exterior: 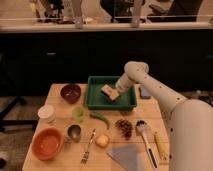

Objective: Place eraser in table surface

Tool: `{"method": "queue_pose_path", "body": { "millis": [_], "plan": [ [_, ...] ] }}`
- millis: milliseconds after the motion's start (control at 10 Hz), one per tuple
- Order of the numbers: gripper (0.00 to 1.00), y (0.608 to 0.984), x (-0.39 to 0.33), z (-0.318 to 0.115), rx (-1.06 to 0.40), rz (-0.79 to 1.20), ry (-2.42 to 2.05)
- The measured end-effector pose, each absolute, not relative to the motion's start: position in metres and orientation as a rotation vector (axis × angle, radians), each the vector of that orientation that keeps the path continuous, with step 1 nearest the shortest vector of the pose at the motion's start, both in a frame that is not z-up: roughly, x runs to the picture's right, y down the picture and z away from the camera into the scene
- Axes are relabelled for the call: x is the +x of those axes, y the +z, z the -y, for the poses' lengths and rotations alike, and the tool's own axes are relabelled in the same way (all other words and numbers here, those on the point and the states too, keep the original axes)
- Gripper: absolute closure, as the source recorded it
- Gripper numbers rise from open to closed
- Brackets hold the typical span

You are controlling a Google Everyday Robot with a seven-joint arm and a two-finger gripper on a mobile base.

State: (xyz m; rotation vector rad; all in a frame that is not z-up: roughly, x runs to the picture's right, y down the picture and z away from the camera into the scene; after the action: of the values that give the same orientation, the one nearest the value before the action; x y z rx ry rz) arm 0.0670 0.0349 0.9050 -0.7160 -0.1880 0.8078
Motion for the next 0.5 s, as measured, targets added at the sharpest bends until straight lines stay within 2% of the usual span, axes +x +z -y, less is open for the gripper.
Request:
{"method": "queue_pose_path", "body": {
  "millis": [500],
  "plan": [
    [1.00,0.881,0.078,-0.028,-0.677,0.184,0.810]
  ]
}}
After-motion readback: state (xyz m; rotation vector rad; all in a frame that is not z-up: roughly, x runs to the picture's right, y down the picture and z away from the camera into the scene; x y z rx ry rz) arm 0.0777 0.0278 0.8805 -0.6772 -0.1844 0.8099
